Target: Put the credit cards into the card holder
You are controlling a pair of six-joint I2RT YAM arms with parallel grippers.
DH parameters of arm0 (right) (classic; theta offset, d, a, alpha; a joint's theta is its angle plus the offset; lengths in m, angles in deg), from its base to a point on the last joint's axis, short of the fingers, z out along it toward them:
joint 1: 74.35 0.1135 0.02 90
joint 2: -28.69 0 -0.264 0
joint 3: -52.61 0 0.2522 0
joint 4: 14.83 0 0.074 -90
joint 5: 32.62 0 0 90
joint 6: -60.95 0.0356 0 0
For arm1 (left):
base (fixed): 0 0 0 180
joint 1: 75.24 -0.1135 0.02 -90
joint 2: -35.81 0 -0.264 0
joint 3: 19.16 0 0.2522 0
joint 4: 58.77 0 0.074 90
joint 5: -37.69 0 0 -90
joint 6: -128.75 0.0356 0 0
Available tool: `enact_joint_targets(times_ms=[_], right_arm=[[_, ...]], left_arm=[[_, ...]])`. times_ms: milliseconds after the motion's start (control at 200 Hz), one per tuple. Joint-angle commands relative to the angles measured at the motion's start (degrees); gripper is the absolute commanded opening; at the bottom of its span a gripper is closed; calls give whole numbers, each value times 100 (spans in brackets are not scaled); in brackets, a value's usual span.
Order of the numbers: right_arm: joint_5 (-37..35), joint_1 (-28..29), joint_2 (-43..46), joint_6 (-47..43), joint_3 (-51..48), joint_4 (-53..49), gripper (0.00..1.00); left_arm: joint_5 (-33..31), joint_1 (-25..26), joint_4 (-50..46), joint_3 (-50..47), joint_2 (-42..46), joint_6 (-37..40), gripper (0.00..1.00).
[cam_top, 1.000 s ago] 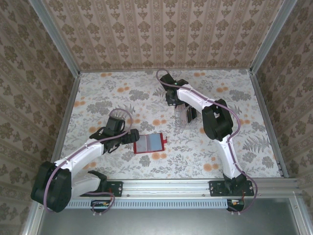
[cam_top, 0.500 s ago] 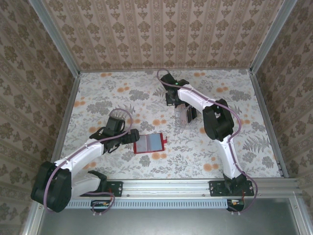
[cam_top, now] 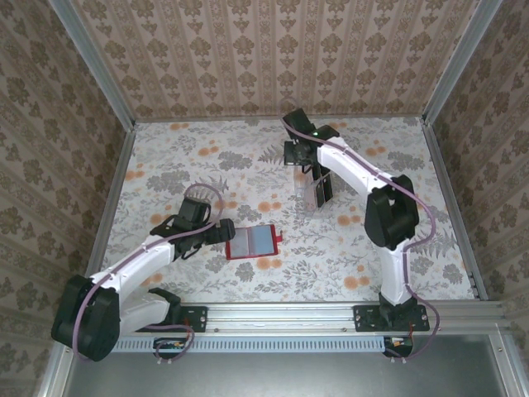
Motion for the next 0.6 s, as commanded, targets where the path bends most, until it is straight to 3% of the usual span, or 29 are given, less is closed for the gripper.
enact_joint_targets(times_ms=[0, 225, 460, 595], right_arm=[[579, 114, 675, 280, -517, 451, 0], [1267, 969, 1980, 991, -2598, 2162, 0], [980, 2261, 2438, 2055, -4525, 3907, 0], [627, 2702, 2346, 2508, -5189, 4684, 0]], left_arm=[[-91, -53, -342, 196, 216, 229, 100], [-45, -44, -691, 86, 557, 269, 100], [-30, -49, -839, -148, 807, 207, 100], [-56, -49, -806, -240, 816, 179, 100]])
